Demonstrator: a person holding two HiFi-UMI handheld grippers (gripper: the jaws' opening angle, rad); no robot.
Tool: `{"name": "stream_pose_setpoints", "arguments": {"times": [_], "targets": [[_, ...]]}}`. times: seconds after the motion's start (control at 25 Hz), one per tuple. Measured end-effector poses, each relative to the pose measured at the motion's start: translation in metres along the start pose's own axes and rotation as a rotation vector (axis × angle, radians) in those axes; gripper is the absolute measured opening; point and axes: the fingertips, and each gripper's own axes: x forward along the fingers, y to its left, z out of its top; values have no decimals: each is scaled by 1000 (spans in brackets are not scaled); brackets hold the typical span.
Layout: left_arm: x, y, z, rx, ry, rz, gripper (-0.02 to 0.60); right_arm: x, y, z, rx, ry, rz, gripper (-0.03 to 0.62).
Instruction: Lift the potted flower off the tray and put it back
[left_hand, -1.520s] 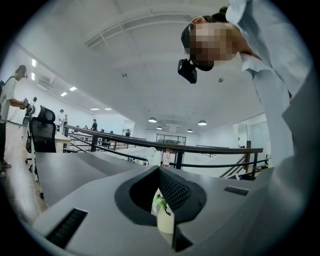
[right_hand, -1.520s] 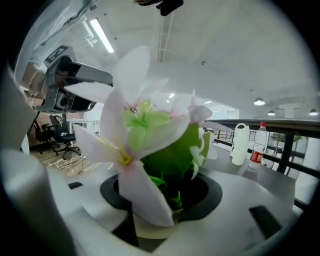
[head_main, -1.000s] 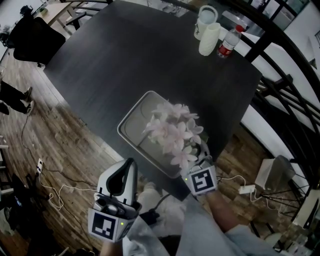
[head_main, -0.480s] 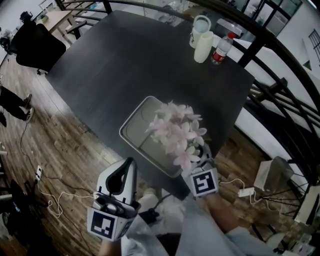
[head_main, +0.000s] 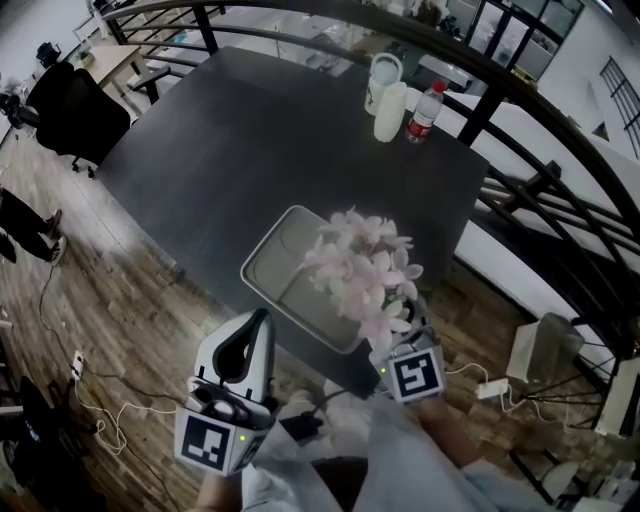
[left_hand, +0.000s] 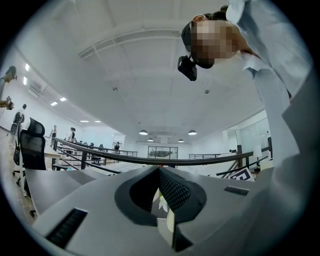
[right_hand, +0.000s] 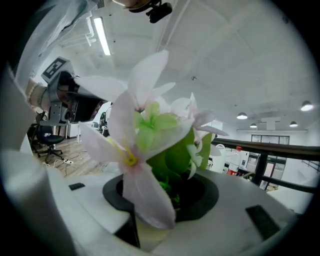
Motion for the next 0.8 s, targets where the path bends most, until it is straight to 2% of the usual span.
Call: {"name": "stream_pose_setpoints", "arguments": {"times": [0.44,0.6,0.8], "targets": [[3,-4,37,35,-107,-26,-2,-25,-4,53,-40,-71,-39,178],[-1,-4,33,39,-90,-32,-2,-31,-3,66,-64,-103,-51,177],[-2,-7,37,43,-105,-41,-2,-39,-8,79,-33,-138,-67,176]]}}
